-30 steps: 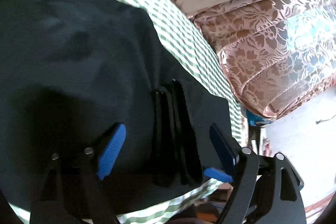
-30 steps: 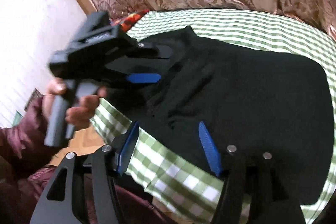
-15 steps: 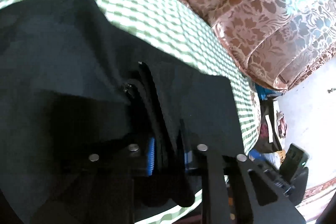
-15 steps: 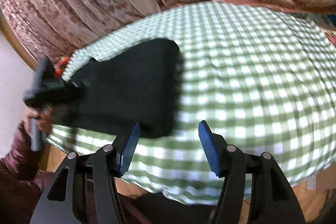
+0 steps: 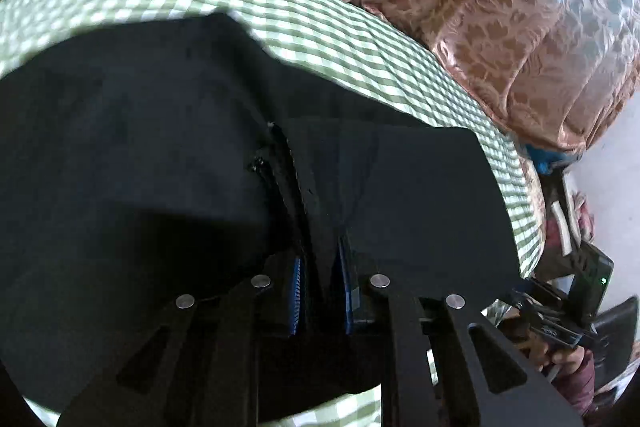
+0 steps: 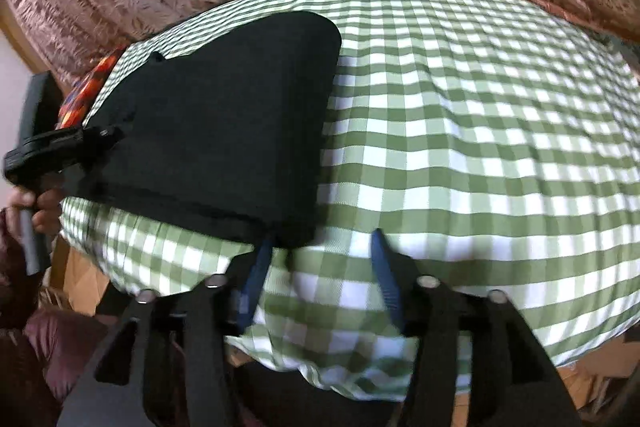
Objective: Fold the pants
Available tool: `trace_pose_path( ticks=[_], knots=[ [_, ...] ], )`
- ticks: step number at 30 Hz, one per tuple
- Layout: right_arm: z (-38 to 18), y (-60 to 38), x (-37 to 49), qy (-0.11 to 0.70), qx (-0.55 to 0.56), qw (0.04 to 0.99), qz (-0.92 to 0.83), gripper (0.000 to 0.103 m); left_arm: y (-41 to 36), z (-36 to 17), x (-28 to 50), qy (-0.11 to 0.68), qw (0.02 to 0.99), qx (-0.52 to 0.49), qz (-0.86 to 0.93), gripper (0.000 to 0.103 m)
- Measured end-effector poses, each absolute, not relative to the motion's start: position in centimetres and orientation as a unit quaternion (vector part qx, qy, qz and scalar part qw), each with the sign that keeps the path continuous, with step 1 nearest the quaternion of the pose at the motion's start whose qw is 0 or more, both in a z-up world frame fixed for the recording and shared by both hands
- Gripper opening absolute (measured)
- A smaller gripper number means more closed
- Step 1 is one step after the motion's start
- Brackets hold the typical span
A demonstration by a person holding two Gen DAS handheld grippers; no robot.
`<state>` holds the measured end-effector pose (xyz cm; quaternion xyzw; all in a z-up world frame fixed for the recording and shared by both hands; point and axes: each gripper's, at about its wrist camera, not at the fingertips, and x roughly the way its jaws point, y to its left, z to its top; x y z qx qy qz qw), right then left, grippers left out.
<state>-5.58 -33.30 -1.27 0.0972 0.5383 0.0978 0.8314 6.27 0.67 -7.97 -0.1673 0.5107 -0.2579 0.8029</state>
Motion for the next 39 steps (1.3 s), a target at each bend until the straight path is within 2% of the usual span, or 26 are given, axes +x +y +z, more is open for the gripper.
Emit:
trace_pose_path(
  ticks=[2,4,9,14,20,21,22,25,29,31,33,36,37,39],
  knots=[
    [0.5,-34.1,-5.8,0.523,0.113,0.837,0.115,0.057,0.9,-7.8,5.9,0.501,0.807,-0.174,-0.261,0.014],
    [2.3,-34.4,-5.1,0.495,0.135,0.849,0.125,0.064,0.8,-7.5,5.7,0.493,0.813,-0.164,-0.262,0.014],
    [3.9,-31.4,-0.8,0.449,0.167,0.865,0.152,0.065,0.2,-6.4,4.9,0.468,0.830,-0.151,-0.264,0.014],
    [2.4,-26.2,4.7,0.457,0.130,0.863,0.172,0.064,-0.2,-5.8,3.8,0.452,0.844,-0.130,-0.257,0.015],
    [-2.7,-23.3,7.2,0.515,0.052,0.843,0.147,0.065,-0.9,-7.0,3.6,0.458,0.851,-0.101,-0.235,0.016],
    [-2.4,-23.0,7.1,0.512,0.042,0.845,0.147,0.064,-0.9,-6.7,3.5,0.457,0.853,-0.097,-0.233,0.020],
    [-1.8,-22.8,6.9,0.508,0.036,0.847,0.153,0.059,-0.8,-6.5,3.4,0.455,0.855,-0.093,-0.230,0.021],
    [0.4,-21.3,6.9,0.478,0.043,0.852,0.209,0.055,-0.5,-6.0,3.1,0.451,0.861,-0.080,-0.222,0.028],
    [0.9,-17.5,7.8,0.473,0.045,0.831,0.290,0.036,0.4,-5.4,2.2,0.445,0.866,-0.075,-0.215,0.028],
    [0.4,-15.2,8.4,0.478,0.046,0.818,0.316,0.032,0.4,-5.3,1.9,0.442,0.869,-0.063,-0.213,0.028],
    [-0.6,-13.2,9.3,0.490,0.045,0.804,0.333,0.031,0.3,-5.2,1.6,0.437,0.876,-0.044,-0.202,0.036],
    [-2.8,-11.5,10.3,0.514,0.045,0.788,0.336,0.031,0.2,-5.1,1.3,0.432,0.880,-0.031,-0.196,0.036],
    [-3.5,-11.1,10.8,0.521,0.039,0.786,0.329,0.027,0.1,-5.2,1.3,0.432,0.881,-0.023,-0.190,0.036],
    [-5.3,-11.4,11.1,0.528,0.054,0.785,0.320,0.026,0.0,-5.4,1.3,0.431,0.884,-0.012,-0.181,0.036]
  ],
)
